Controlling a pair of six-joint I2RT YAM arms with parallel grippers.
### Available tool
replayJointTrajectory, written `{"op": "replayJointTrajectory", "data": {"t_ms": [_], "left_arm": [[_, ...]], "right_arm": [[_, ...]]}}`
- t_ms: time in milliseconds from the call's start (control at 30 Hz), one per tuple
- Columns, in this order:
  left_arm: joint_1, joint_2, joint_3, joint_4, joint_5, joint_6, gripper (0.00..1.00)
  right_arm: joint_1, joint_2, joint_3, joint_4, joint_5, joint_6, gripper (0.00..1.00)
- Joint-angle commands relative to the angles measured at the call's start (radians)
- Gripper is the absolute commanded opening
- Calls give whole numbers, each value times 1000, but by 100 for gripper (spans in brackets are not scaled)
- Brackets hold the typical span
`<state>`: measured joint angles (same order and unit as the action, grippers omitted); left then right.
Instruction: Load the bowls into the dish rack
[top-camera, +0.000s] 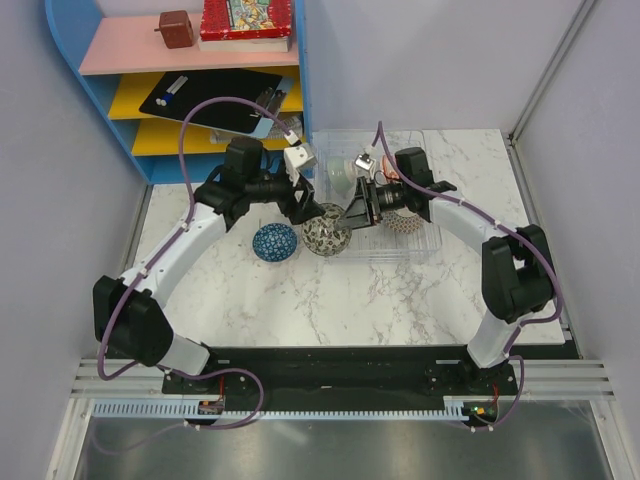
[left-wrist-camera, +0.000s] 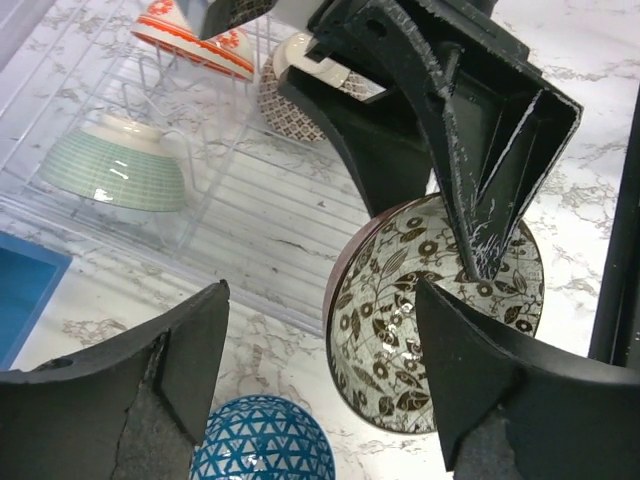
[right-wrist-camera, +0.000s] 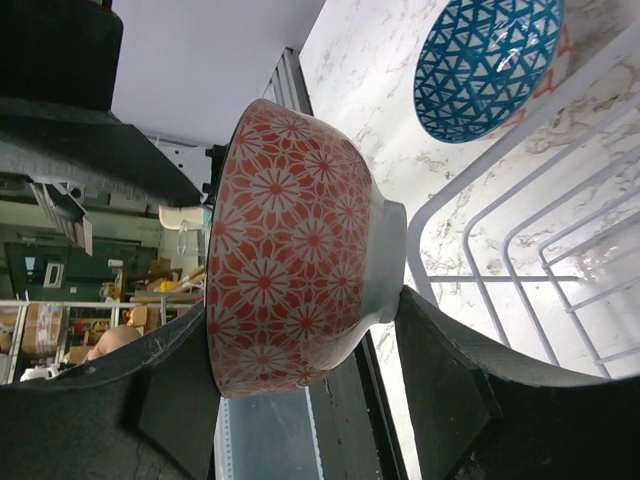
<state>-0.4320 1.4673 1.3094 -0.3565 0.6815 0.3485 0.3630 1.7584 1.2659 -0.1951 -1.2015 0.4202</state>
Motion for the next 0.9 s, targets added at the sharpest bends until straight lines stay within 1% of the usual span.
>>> {"op": "replayJointTrajectory", "data": {"t_ms": [0, 133, 200, 233, 267, 300, 333, 367, 400, 433, 467, 500, 533, 600, 700, 733, 767, 867], "left_arm": [[62, -32, -4, 47, 16, -14, 85], [186, -48, -33, 28, 47, -28, 89], [226, -56, -67, 13, 24, -29, 90], [267, -61, -81, 5, 21, -31, 90], [285, -65, -96, 5, -26, -35, 91], [298, -68, -125, -7, -48, -40, 91], [338, -74, -142, -13, -43, -37, 91], [355, -87, -177, -18, -62, -37, 91], [372, -96, -196, -18, -75, -46, 91], [406, -104, -212, -21, -76, -46, 91], [420, -117, -238, -22, -104, -52, 91], [429, -124, -251, -21, -128, -55, 91], [462, -128, -260, -35, -143, -57, 91], [498, -148, -289, -42, -151, -51, 91], [541, -182, -335, -39, -128, -46, 91], [550, -188, -349, -26, -106, -49, 91], [556, -194, -367, -24, -102, -48, 91], [569, -206, -389, -15, -108, -49, 91]], "right_arm": [[-16, -76, -3, 100, 5, 38, 0], [-36, -99, -7, 92, 59, 32, 0], [-47, -128, -8, 83, 114, 23, 0], [-58, -138, -5, 71, 141, -7, 0], [-59, -146, 16, 36, 187, -41, 0], [-61, -163, 29, -39, 256, -79, 0], [-61, -169, 38, -73, 307, -137, 0], [-61, -175, 53, -114, 351, -155, 0], [-61, -186, 58, -131, 431, -175, 0], [-61, -192, 64, -148, 475, -205, 0], [-61, -194, 70, -171, 515, -213, 0], [-61, -197, 78, -187, 595, -228, 0], [-59, -194, 85, -197, 627, -254, 0], [-56, -180, 108, -233, 724, -282, 0], [-46, -160, 127, -260, 812, -331, 0], [-38, -154, 136, -265, 876, -345, 0], [-35, -146, 138, -273, 907, -369, 0], [10, -128, 150, -283, 1055, -412, 0]]}}
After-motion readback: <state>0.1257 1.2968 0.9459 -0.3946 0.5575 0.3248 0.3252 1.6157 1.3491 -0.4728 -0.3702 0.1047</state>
